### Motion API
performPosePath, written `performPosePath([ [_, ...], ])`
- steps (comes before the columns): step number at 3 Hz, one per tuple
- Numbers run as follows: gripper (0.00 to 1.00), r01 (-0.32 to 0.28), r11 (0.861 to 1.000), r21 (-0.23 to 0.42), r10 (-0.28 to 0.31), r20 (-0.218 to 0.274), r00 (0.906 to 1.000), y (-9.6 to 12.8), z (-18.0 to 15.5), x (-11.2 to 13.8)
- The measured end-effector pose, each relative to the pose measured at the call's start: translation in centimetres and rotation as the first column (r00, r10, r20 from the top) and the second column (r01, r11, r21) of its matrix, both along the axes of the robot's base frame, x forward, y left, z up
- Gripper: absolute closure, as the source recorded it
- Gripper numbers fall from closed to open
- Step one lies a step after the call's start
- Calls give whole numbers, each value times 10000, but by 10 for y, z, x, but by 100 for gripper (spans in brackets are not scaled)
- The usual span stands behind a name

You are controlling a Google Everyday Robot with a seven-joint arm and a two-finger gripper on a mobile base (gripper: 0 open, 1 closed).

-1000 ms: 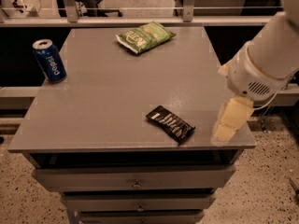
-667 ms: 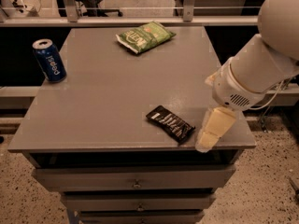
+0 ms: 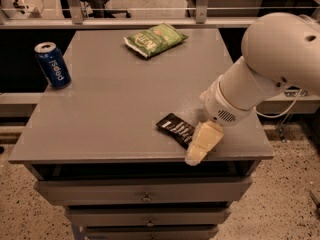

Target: Move rxbar chocolate near green jalapeno chip bag

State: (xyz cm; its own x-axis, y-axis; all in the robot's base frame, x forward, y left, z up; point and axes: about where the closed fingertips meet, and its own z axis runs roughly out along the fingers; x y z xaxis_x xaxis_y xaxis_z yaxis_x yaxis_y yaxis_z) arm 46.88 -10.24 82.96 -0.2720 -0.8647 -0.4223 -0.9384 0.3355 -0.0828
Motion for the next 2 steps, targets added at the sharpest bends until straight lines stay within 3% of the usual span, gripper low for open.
performPosePath([
  [1, 17, 82, 9998, 159, -78, -258, 9996, 13, -13, 3],
  [2, 41, 195, 9995, 233, -183, -503, 9986, 21, -18, 5],
])
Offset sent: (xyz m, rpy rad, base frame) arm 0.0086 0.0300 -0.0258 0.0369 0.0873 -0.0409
